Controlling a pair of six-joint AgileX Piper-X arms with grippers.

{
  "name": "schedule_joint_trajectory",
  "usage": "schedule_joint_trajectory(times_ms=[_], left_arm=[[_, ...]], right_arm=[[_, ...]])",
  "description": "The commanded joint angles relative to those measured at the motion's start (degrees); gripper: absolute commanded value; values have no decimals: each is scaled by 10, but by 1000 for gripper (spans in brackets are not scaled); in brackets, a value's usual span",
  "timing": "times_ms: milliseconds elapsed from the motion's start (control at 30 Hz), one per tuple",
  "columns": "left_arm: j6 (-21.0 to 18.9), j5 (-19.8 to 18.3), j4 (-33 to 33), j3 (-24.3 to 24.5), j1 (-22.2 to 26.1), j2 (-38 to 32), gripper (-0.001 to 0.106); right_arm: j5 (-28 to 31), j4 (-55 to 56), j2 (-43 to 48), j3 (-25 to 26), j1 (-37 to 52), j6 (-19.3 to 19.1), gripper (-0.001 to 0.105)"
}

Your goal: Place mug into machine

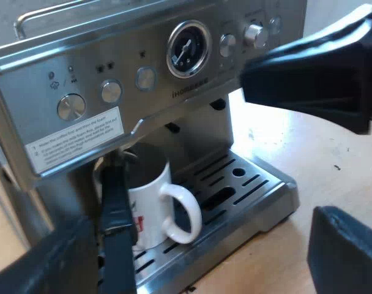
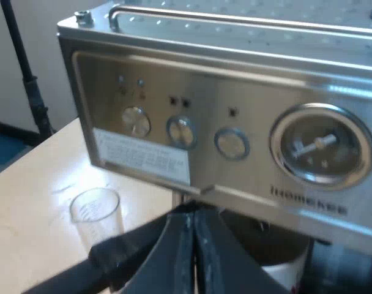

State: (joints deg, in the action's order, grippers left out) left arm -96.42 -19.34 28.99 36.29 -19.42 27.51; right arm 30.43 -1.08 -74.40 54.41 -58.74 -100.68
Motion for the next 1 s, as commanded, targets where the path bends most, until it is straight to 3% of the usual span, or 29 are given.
schedule_joint_trajectory(times_ms=[33,400,1000], left_arm=[[-15,-7,-21,5,-2,13,71],[-15,-11,-58,7,-2,46,71],[-15,-11,-58,7,-2,46,71]], right_arm=[[-11,0,-15,21,10,-9,0],[-44,0,-72,67,42,-7,0],[-76,-4,-113,83,74,-7,0]])
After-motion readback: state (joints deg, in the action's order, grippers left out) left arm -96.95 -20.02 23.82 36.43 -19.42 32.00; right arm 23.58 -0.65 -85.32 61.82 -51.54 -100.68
